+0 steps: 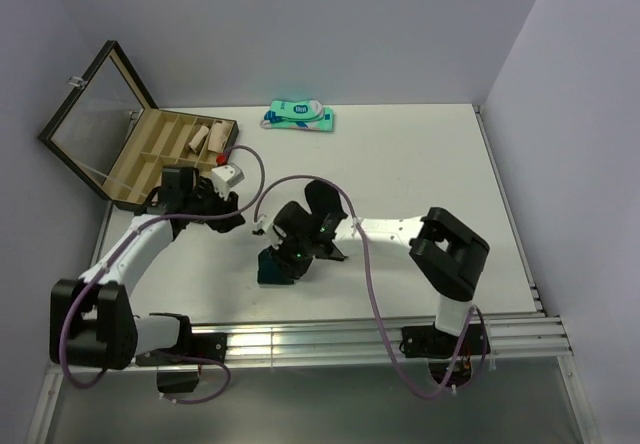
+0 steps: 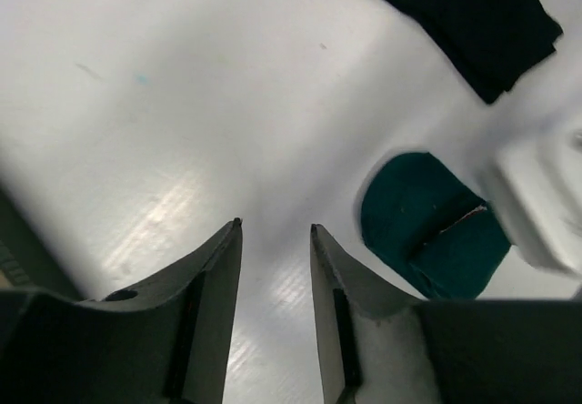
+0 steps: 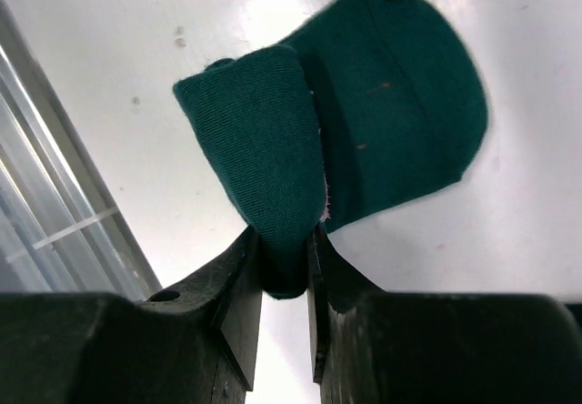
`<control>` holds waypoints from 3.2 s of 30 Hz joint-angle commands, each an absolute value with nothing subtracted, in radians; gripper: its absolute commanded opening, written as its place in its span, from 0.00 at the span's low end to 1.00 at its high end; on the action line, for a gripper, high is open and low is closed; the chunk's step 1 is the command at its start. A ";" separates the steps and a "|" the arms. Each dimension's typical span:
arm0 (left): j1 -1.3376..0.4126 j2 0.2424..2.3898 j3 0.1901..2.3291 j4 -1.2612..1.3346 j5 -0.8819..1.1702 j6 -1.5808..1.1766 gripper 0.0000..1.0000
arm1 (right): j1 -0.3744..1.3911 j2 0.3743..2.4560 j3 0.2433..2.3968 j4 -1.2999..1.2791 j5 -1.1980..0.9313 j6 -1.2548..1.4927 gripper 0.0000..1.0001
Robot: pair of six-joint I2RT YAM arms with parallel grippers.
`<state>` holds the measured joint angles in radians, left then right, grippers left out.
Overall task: Roll the socks
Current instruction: Roll the sock at the center of the board.
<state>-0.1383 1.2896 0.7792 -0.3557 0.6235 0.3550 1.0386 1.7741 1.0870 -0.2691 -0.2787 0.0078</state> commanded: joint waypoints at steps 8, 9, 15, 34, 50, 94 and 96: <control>-0.106 1.074 0.733 -0.330 0.621 0.481 0.45 | 0.882 2.068 1.474 -0.646 -0.655 -0.115 0.13; -0.107 1.063 0.721 -0.343 0.635 0.507 0.46 | 0.879 2.092 1.497 -0.667 -0.684 -0.118 0.13; -0.207 0.968 0.618 -0.404 0.580 0.679 0.49 | 0.856 2.210 1.614 -0.764 -0.785 -0.147 0.13; -0.721 0.888 0.377 -0.241 0.249 0.723 0.58 | 0.830 2.283 1.660 -0.813 -0.818 -0.156 0.13; -0.853 0.991 0.327 -0.098 0.147 0.663 0.53 | 0.831 2.299 1.669 -0.824 -0.842 -0.163 0.13; -0.580 1.536 0.778 -0.745 0.672 0.876 0.00 | 0.597 1.187 0.663 0.089 -0.273 0.400 0.45; -0.549 1.592 0.836 -0.822 0.696 0.902 0.00 | 0.612 1.146 0.635 0.109 -0.258 0.390 0.45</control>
